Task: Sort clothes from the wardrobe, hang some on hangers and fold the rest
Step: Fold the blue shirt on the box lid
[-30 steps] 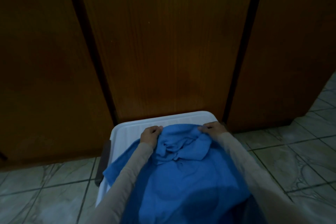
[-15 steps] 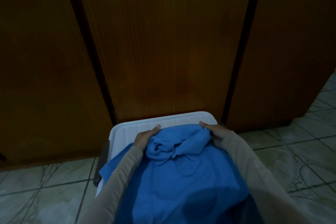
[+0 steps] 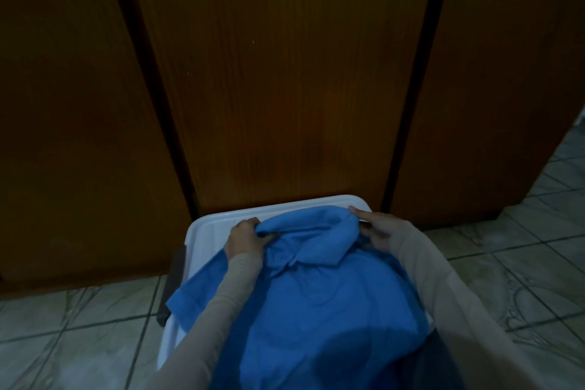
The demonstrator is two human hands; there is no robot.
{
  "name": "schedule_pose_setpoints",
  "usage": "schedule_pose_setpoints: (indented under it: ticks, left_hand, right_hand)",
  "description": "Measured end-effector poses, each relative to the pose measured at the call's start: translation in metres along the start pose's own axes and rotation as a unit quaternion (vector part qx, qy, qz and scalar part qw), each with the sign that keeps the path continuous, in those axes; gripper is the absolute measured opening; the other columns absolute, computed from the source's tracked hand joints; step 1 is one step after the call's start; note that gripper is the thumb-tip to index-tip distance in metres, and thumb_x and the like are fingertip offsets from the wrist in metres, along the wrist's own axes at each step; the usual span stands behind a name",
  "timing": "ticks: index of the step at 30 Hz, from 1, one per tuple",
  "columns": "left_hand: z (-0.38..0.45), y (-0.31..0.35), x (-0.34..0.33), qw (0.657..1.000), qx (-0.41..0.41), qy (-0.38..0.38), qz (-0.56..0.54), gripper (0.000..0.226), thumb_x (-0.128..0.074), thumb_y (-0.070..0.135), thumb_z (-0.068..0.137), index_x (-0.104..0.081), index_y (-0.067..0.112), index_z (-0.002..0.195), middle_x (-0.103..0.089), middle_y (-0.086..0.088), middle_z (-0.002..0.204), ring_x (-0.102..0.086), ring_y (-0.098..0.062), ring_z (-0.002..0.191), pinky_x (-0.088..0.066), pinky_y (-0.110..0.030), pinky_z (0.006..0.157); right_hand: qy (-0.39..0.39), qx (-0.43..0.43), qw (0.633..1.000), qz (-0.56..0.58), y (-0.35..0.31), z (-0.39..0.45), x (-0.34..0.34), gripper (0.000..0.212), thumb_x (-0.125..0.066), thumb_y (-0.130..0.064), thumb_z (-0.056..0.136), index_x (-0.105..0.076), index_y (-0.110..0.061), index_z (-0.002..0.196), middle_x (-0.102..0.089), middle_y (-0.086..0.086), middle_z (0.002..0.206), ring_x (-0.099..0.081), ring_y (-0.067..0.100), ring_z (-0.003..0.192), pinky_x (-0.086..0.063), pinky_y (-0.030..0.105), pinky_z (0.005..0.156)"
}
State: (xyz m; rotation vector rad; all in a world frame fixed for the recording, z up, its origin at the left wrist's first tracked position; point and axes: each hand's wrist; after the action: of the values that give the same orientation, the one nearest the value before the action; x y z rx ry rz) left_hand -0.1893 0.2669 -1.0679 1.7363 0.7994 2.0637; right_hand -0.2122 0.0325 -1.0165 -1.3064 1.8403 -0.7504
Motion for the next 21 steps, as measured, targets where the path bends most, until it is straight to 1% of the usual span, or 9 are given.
schedule_pose_setpoints:
  ticks: [2, 5, 9, 12, 14, 16, 17, 20, 21]
  left_hand:
    - [0.000, -0.001, -0.001, 0.997, 0.004, 0.021, 0.068, 0.024, -0.065, 0.036, 0.084, -0.061, 0.014, 0.092, -0.064, -0.005, 0.094, -0.060, -0.026, 0.090, -0.045, -0.032, 0.072]
    - [0.001, -0.005, -0.007, 0.998, -0.023, -0.010, 0.056, 0.030, -0.064, 0.036, 0.085, -0.058, 0.012, 0.102, -0.062, -0.008, 0.104, -0.058, -0.026, 0.096, -0.046, -0.033, 0.077]
    - [-0.001, -0.016, -0.014, 0.993, -0.077, -0.091, -0.019, 0.042, -0.061, 0.049, 0.084, -0.056, 0.014, 0.107, -0.055, -0.004, 0.105, -0.053, -0.023, 0.100, -0.045, -0.034, 0.084]
    - [-0.003, -0.020, -0.014, 0.993, -0.067, -0.086, -0.036, 0.043, -0.052, 0.053, 0.088, -0.057, 0.015, 0.109, -0.058, -0.005, 0.104, -0.055, -0.024, 0.100, -0.046, -0.038, 0.086]
    - [-0.003, -0.019, -0.013, 0.994, -0.068, -0.083, -0.028, 0.041, -0.052, 0.048, 0.090, -0.057, 0.015, 0.112, -0.058, -0.006, 0.107, -0.054, -0.024, 0.102, -0.046, -0.037, 0.086]
    - [-0.003, -0.018, -0.011, 0.995, -0.068, -0.069, -0.022, 0.034, -0.052, 0.042, 0.092, -0.058, 0.015, 0.112, -0.056, -0.006, 0.107, -0.053, -0.024, 0.103, -0.044, -0.034, 0.084]
    - [-0.003, -0.018, -0.011, 0.996, -0.071, -0.057, -0.012, 0.029, -0.052, 0.037, 0.093, -0.059, 0.015, 0.111, -0.055, -0.006, 0.106, -0.052, -0.025, 0.104, -0.043, -0.033, 0.083]
    - [-0.002, -0.017, -0.010, 0.997, -0.072, -0.025, 0.015, 0.018, -0.052, 0.021, 0.094, -0.062, 0.015, 0.108, -0.052, -0.008, 0.105, -0.052, -0.026, 0.103, -0.044, -0.033, 0.084]
    - [-0.002, -0.016, -0.010, 0.997, -0.070, -0.023, 0.017, 0.018, -0.052, 0.017, 0.093, -0.062, 0.014, 0.108, -0.052, -0.008, 0.106, -0.053, -0.026, 0.102, -0.044, -0.033, 0.084]
  right_hand:
    - [-0.015, -0.001, 1.000, 0.002, 0.002, 0.001, -0.002, 0.035, -0.062, -0.020, 0.088, -0.050, -0.007, 0.118, -0.063, 0.008, 0.095, -0.058, 0.019, 0.085, -0.043, 0.041, 0.096]
    - [0.002, 0.002, 1.000, -0.030, 0.003, 0.004, -0.004, 0.032, -0.061, -0.025, 0.089, -0.055, -0.007, 0.116, -0.061, 0.003, 0.089, -0.056, 0.016, 0.084, -0.042, 0.035, 0.083]
    - [0.040, 0.006, 0.994, -0.102, -0.002, 0.010, 0.004, 0.060, -0.067, -0.034, 0.084, -0.046, -0.008, 0.133, -0.057, 0.006, 0.123, -0.054, 0.021, 0.105, -0.043, 0.034, 0.078]
    - [0.037, 0.009, 0.963, -0.267, -0.004, 0.005, 0.005, 0.078, -0.073, -0.043, 0.075, -0.042, -0.006, 0.137, -0.049, 0.009, 0.135, -0.049, 0.026, 0.120, -0.038, 0.032, 0.084]
    - [0.045, 0.012, 0.946, -0.322, -0.005, 0.004, 0.006, 0.085, -0.076, -0.042, 0.072, -0.040, -0.005, 0.139, -0.045, 0.012, 0.140, -0.046, 0.028, 0.125, -0.037, 0.032, 0.085]
    - [0.051, 0.008, 0.956, -0.290, -0.007, 0.003, 0.007, 0.088, -0.078, -0.041, 0.069, -0.039, -0.005, 0.139, -0.048, 0.012, 0.136, -0.050, 0.027, 0.120, -0.041, 0.032, 0.089]
    - [0.053, 0.001, 0.968, -0.246, -0.008, 0.004, 0.007, 0.086, -0.078, -0.040, 0.069, -0.040, -0.005, 0.138, -0.054, 0.010, 0.128, -0.054, 0.024, 0.111, -0.044, 0.032, 0.090]
    - [0.036, -0.006, 0.993, -0.110, -0.003, 0.004, 0.003, 0.066, -0.072, -0.031, 0.079, -0.044, 0.000, 0.131, -0.061, 0.009, 0.096, -0.057, 0.016, 0.074, -0.050, 0.028, 0.071]
    - [0.039, -0.002, 0.996, -0.081, 0.000, 0.005, 0.001, 0.065, -0.070, -0.029, 0.081, -0.042, 0.002, 0.131, -0.062, 0.012, 0.097, -0.058, 0.018, 0.073, -0.051, 0.030, 0.070]
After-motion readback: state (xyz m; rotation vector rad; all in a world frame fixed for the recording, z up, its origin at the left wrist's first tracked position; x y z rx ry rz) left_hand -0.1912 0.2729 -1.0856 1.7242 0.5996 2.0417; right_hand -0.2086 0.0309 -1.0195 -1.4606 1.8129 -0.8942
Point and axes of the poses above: each hand's wrist, its own z-axis towards the middle knuckle, its own x-axis out of the back of the hand, y = z × x
